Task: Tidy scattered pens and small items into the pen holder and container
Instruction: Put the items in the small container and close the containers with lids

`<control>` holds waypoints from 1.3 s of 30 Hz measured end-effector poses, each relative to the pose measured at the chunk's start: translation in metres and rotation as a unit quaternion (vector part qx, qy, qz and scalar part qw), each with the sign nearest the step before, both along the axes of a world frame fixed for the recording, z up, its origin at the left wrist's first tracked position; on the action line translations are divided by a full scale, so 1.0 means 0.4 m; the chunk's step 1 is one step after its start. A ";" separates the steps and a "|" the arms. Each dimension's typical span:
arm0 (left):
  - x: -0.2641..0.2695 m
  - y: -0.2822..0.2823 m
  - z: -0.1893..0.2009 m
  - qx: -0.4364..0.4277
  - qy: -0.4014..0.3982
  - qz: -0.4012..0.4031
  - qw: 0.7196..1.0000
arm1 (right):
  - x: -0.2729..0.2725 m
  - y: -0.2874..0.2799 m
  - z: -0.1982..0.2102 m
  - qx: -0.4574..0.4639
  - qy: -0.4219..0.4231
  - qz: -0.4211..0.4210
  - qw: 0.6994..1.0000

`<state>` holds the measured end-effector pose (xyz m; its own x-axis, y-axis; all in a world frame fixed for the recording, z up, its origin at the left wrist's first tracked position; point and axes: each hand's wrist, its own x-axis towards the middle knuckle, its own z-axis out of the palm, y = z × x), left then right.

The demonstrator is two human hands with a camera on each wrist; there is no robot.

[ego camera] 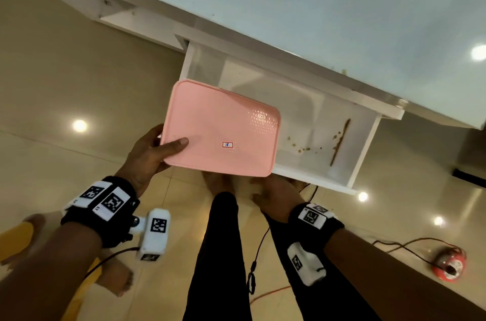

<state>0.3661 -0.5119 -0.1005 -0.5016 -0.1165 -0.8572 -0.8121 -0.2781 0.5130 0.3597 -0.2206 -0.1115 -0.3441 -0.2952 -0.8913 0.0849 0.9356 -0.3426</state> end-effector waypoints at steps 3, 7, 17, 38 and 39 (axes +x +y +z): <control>-0.048 -0.001 -0.029 -0.010 -0.018 -0.010 1.000 | -0.025 0.036 0.015 0.000 0.049 0.006 0.999; -0.111 -0.009 -0.091 -0.034 -0.046 -0.034 0.998 | -0.055 0.068 -0.011 0.013 0.091 -0.026 0.995; -0.188 -0.001 -0.164 -0.105 -0.068 -0.236 0.964 | -0.018 0.028 -0.092 0.037 0.071 -0.034 0.996; 0.007 0.117 -0.186 -0.215 -0.098 -0.317 0.918 | 0.101 -0.007 -0.195 0.060 0.073 -0.064 0.993; 0.024 0.123 -0.189 -0.215 -0.105 -0.325 0.915 | 0.101 -0.013 -0.200 0.067 0.073 -0.071 0.993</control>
